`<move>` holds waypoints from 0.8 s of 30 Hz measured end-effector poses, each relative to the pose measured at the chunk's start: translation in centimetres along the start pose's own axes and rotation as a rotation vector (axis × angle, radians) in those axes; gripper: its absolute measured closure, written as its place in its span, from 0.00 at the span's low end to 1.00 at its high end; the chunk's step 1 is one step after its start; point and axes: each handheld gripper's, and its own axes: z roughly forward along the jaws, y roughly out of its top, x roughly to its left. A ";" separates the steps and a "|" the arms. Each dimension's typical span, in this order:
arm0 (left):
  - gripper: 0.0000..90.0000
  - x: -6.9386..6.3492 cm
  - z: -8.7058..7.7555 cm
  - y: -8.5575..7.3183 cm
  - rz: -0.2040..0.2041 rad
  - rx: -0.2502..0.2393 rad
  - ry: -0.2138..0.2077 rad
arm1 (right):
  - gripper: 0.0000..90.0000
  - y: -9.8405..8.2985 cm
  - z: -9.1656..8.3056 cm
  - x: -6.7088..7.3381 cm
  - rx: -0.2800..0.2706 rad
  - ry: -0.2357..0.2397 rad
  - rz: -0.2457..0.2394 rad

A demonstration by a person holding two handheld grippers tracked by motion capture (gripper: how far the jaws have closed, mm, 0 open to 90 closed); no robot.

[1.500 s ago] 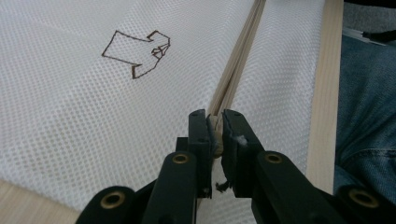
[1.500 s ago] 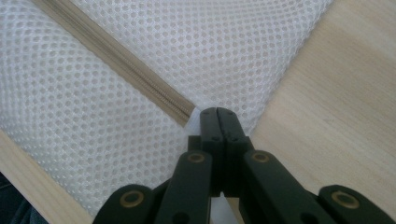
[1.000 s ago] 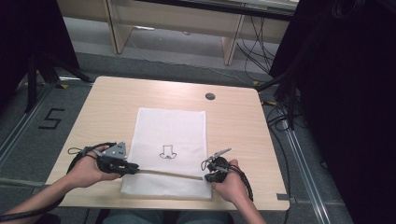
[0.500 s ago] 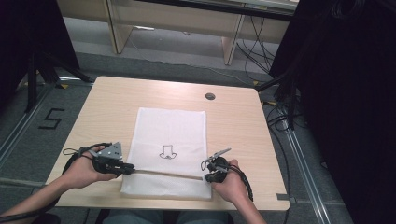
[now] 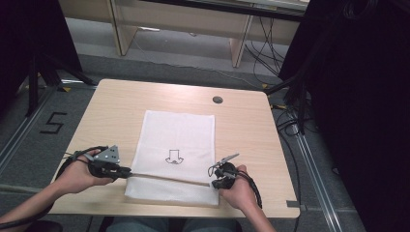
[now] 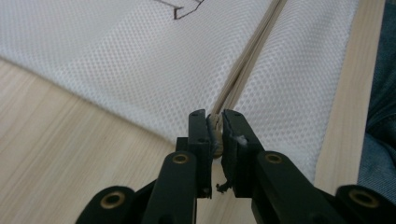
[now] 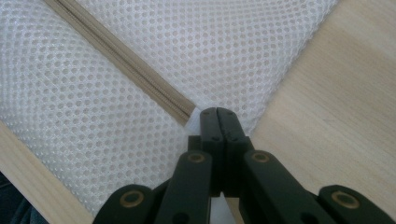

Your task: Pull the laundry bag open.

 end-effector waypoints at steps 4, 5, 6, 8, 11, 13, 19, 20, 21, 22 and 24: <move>0.91 0.6 -0.2 -0.8 -0.008 0.030 0.004 | 1.00 0.0 0.1 -0.2 -0.017 0.004 -0.033; 0.91 0.7 -0.2 -1.0 -0.016 0.040 0.006 | 1.00 0.0 0.1 -0.1 -0.016 0.004 -0.032; 0.91 0.6 0.0 -1.2 -0.043 0.030 -0.001 | 1.00 0.0 0.1 -0.1 -0.016 0.003 -0.031; 0.91 1.0 -0.1 -1.3 0.023 0.105 0.002 | 1.00 0.0 0.1 -0.2 -0.017 0.004 -0.034; 0.91 0.5 0.7 -1.7 -0.036 0.080 0.002 | 1.00 0.0 0.1 -0.1 -0.018 0.003 -0.033; 0.91 0.4 1.1 -2.0 -0.045 0.079 0.007 | 1.00 0.0 0.1 -0.1 -0.018 0.003 -0.033; 0.90 0.1 1.2 -2.7 -0.069 0.041 0.006 | 1.00 -0.1 0.1 -0.1 -0.009 0.013 0.001; 0.89 0.0 1.1 -2.7 -0.072 0.033 0.006 | 1.00 -0.1 0.0 -0.1 -0.003 0.011 0.005; 0.84 0.0 1.1 -2.6 -0.069 0.027 0.017 | 1.00 -0.1 0.1 -0.4 -0.028 0.018 -0.015; 0.81 -0.1 0.9 -2.6 -0.083 -0.002 0.022 | 1.00 -0.2 0.0 -0.4 -0.025 0.022 0.001; 0.74 -0.4 0.6 -2.4 -0.106 -0.064 0.018 | 0.95 -0.3 -0.1 -0.3 -0.022 0.034 0.029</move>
